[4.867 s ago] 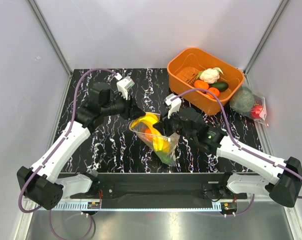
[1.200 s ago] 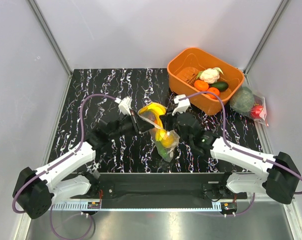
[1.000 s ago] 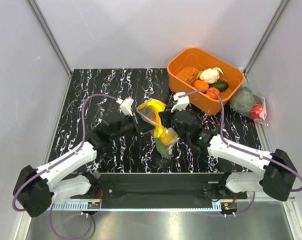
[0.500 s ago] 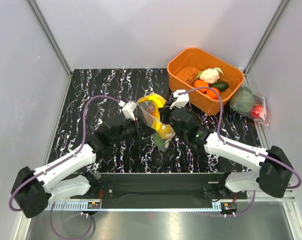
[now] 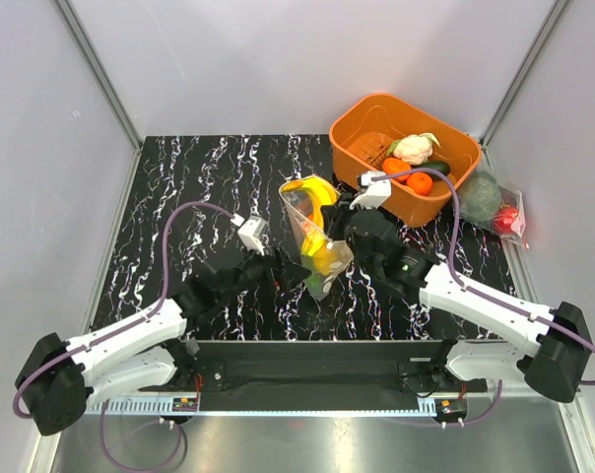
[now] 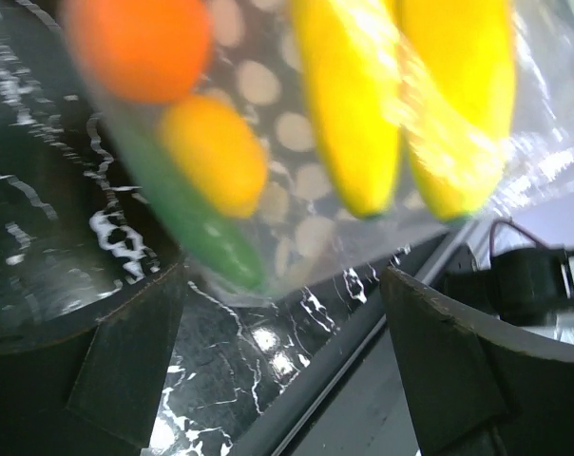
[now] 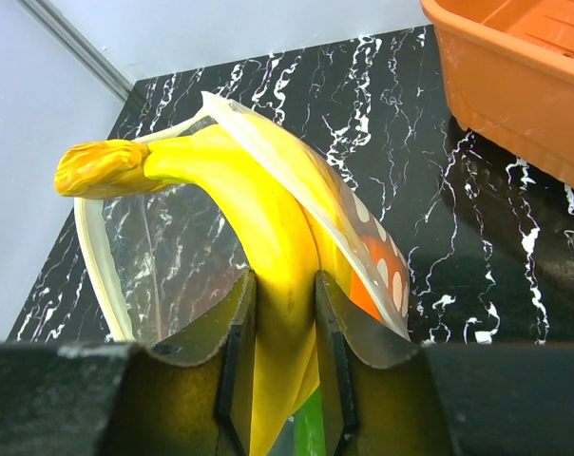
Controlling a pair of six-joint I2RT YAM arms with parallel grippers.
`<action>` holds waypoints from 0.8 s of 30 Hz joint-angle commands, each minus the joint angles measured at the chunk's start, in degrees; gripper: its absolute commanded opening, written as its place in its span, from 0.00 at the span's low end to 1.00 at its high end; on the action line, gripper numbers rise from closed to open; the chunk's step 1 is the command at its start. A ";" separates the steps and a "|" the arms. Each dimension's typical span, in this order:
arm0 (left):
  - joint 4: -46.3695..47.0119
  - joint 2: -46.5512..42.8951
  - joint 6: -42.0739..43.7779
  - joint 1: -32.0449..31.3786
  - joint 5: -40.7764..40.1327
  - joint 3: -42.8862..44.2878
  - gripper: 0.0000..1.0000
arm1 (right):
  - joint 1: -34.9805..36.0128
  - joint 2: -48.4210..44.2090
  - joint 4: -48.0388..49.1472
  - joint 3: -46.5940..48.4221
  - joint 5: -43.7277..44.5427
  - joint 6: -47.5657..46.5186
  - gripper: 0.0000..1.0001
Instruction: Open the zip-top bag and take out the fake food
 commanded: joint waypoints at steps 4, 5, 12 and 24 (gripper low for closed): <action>12.38 2.07 5.54 -3.02 -0.48 -0.78 0.91 | 0.57 1.95 0.42 5.50 2.83 2.83 0.00; 12.73 2.60 5.72 -3.02 -0.48 -0.78 0.91 | 0.49 1.95 0.51 5.59 2.65 3.01 0.00; 13.53 9.98 9.06 -3.90 -3.91 1.58 0.76 | 0.49 1.96 -0.54 6.03 -0.07 6.34 0.00; 21.43 16.22 4.85 -5.83 -5.41 -3.68 0.00 | 0.22 0.38 -0.36 5.32 0.72 8.28 0.00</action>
